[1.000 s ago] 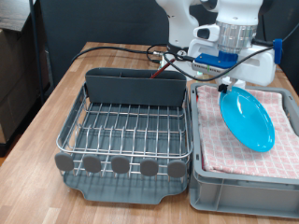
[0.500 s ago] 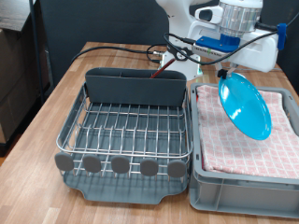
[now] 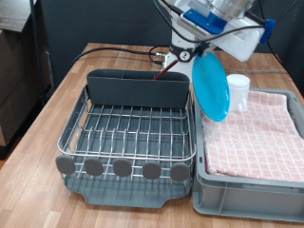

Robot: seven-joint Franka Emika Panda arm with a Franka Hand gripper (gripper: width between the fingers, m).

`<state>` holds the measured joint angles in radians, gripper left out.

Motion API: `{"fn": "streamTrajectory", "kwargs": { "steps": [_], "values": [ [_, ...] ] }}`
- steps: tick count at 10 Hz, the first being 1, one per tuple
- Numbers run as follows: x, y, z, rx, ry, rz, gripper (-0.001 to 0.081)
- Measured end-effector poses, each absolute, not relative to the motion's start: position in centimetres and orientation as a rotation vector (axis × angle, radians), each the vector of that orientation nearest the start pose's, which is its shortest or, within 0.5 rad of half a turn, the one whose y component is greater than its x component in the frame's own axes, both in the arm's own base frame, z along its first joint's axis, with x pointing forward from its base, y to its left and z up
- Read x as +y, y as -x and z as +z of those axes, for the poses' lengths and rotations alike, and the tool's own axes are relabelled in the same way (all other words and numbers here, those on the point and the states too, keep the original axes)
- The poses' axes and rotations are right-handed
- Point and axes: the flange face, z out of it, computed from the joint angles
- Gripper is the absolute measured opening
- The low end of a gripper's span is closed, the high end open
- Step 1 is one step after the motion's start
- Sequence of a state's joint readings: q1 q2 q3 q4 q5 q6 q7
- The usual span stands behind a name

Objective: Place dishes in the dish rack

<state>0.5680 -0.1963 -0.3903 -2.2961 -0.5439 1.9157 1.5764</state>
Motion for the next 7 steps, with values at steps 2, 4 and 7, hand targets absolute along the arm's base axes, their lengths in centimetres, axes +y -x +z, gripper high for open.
{"fn": "streamTrajectory", "kwargs": {
  "steps": [2, 4, 7],
  "values": [
    [1.2, -47.1, 43.0, 1.812, 3.102, -0.450, 0.0019],
    [-2.0, -47.9, 44.3, 1.656, 3.206, -0.461, 0.0019],
    [-2.6, -48.1, 44.5, 1.609, 3.232, -0.458, 0.0019]
  ]
}}
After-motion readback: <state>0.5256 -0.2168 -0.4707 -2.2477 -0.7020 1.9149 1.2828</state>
